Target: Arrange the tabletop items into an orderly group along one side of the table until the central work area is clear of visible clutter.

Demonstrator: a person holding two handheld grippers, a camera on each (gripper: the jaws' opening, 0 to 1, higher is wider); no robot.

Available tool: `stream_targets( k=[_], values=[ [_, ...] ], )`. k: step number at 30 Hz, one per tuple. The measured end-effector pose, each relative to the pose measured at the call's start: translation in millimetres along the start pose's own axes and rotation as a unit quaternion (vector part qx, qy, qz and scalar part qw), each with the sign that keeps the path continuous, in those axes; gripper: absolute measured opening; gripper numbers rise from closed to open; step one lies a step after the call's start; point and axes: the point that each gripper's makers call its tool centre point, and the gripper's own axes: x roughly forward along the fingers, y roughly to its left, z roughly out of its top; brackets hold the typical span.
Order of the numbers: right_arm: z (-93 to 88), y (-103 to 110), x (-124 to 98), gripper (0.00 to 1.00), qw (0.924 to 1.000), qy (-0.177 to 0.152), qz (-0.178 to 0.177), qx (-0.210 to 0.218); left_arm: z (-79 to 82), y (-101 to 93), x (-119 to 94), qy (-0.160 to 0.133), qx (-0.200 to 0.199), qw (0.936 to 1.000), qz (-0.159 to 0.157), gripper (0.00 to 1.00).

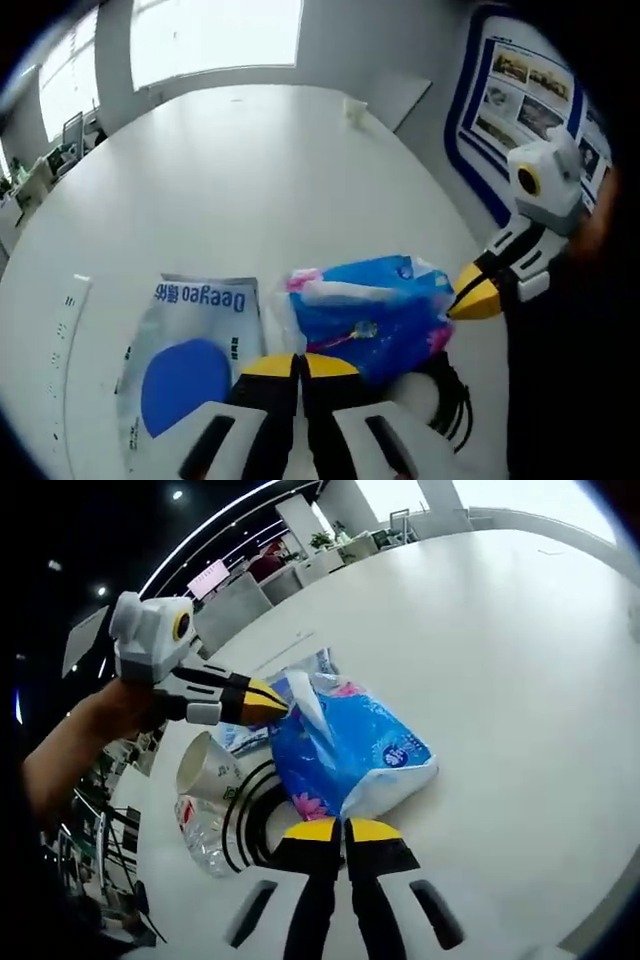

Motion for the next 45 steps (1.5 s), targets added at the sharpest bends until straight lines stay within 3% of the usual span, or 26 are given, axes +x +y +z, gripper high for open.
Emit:
stream_targets(
  k=[11, 18, 21, 24, 30, 34, 38, 43, 45],
  values=[
    [27.5, -2.7, -19.1, 0.00, 0.9992, -0.030, -0.002, -0.027, 16.7, -7.2, -32.8, -0.044, -0.037, 0.9969, 0.055, 0.00],
    [66.3, 1.6, -32.8, 0.00, 0.9957, -0.049, 0.003, -0.079, 24.6, -5.6, -59.2, -0.085, -0.085, 0.9883, 0.093, 0.00],
    [92.8, 4.3, -35.2, 0.00, 0.9922, -0.057, 0.006, -0.110, 31.1, 0.2, -71.9, -0.101, -0.112, 0.9820, 0.113, 0.00],
    [107.8, 12.0, -38.7, 0.00, 0.9913, -0.057, 0.012, -0.118, 35.9, 5.9, -81.9, -0.115, -0.132, 0.9755, 0.133, 0.00],
    [148.8, 25.0, -41.7, 0.00, 0.9830, -0.057, 0.018, -0.174, 42.2, 13.8, -98.1, -0.141, -0.177, 0.9612, 0.158, 0.00],
    [164.5, 20.6, -38.0, 0.00, 0.9803, -0.045, 0.021, -0.191, 48.2, 13.3, -100.6, -0.151, -0.184, 0.9557, 0.174, 0.00],
    [179.4, 9.6, -35.5, 0.00, 0.9775, -0.045, 0.011, -0.206, 63.5, 12.1, -100.7, -0.189, -0.210, 0.9415, 0.184, 0.00],
    [191.4, 1.1, -30.1, 0.00, 0.9750, -0.054, 0.014, -0.215, 69.0, 14.4, -94.4, -0.201, -0.230, 0.9308, 0.201, 0.00],
    [200.1, -3.0, -23.8, 0.00, 0.9705, -0.065, 0.017, -0.231, 69.6, 16.2, -89.2, -0.208, -0.251, 0.9215, 0.211, 0.00]
  ],
)
